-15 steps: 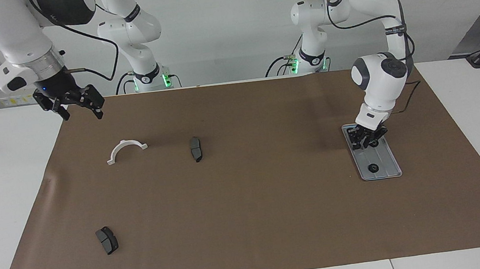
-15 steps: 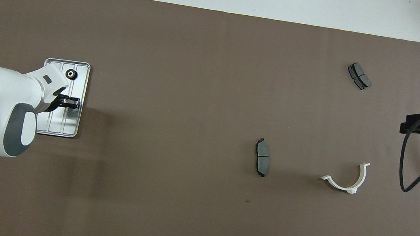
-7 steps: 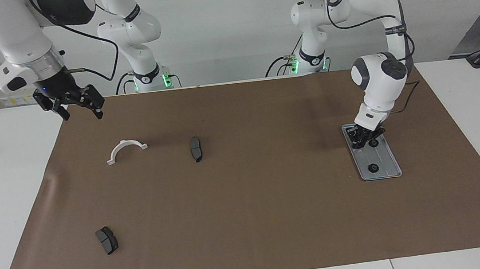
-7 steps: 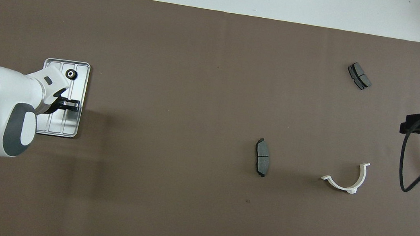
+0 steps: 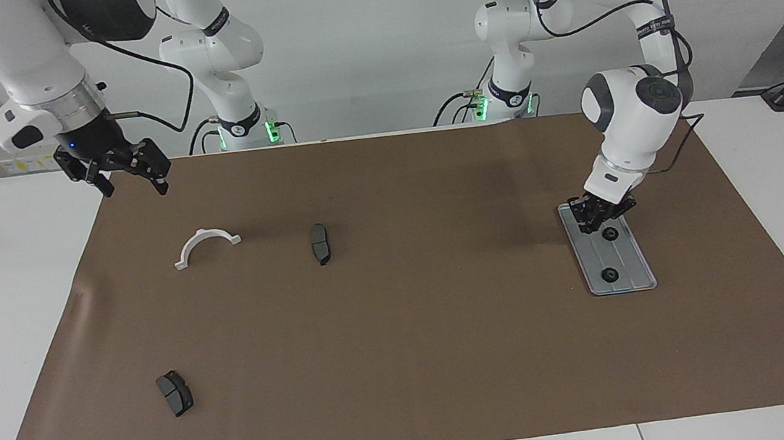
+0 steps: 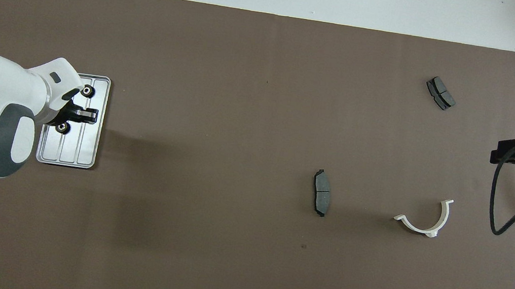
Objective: Place bearing gear from tray to pile
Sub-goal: 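Carry the bearing with the left gripper to the table centre and release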
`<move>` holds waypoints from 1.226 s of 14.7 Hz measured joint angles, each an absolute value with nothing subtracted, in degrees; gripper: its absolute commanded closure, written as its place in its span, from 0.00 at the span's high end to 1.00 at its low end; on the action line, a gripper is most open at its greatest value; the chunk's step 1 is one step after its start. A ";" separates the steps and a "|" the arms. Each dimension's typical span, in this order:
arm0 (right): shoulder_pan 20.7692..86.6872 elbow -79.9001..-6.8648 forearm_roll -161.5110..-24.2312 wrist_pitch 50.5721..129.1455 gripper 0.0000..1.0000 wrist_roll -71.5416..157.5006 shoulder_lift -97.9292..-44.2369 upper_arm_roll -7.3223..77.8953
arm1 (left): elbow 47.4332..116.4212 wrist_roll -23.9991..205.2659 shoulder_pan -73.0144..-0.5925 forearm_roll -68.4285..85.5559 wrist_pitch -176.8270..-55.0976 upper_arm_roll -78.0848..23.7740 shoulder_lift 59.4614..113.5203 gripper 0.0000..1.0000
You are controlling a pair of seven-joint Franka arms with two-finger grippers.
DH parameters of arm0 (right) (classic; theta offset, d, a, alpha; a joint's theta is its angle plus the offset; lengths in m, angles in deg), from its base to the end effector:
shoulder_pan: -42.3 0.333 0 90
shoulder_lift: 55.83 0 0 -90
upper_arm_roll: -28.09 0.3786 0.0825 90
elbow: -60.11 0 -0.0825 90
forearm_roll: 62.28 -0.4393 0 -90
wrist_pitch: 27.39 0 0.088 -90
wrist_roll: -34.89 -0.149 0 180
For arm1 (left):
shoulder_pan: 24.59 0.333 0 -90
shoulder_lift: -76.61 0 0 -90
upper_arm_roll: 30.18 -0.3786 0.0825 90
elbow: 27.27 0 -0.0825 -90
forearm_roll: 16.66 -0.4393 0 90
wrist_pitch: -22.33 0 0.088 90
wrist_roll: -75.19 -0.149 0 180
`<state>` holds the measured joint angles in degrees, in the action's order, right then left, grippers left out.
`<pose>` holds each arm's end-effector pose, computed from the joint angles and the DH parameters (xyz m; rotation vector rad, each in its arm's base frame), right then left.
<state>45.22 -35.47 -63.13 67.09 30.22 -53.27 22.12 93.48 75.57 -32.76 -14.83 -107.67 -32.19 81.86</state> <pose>0.5996 -0.0311 0.6273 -3.1144 0.2116 -0.0390 0.6151 -0.0684 0.3685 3.1113 -0.1268 0.1067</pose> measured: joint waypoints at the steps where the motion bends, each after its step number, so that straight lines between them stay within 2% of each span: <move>1: 45.22 -35.47 -63.13 67.09 1.00 30.22 -53.27 22.12 | 93.08 78.16 -34.76 -14.84 -107.57 -32.10 81.76 0.00; 5: 45.22 -35.47 -63.13 67.09 1.00 30.22 -53.27 22.12 | 92.68 89.82 -43.96 -14.89 -107.75 -31.77 81.98 0.00; 9: 45.22 -35.47 -63.13 67.09 1.00 30.22 -53.27 22.12 | 89.44 100.98 -52.46 -15.47 -107.76 -31.70 84.01 0.00; 14: 45.22 -35.47 -63.13 67.09 1.00 30.22 -53.27 22.12 | 79.47 112.18 -61.12 -17.42 -107.78 -31.69 93.87 0.00; 18: 45.22 -35.47 -63.13 67.09 1.00 30.22 -53.27 22.12 | 73.46 115.09 -64.41 -17.48 -108.41 -31.73 101.23 0.00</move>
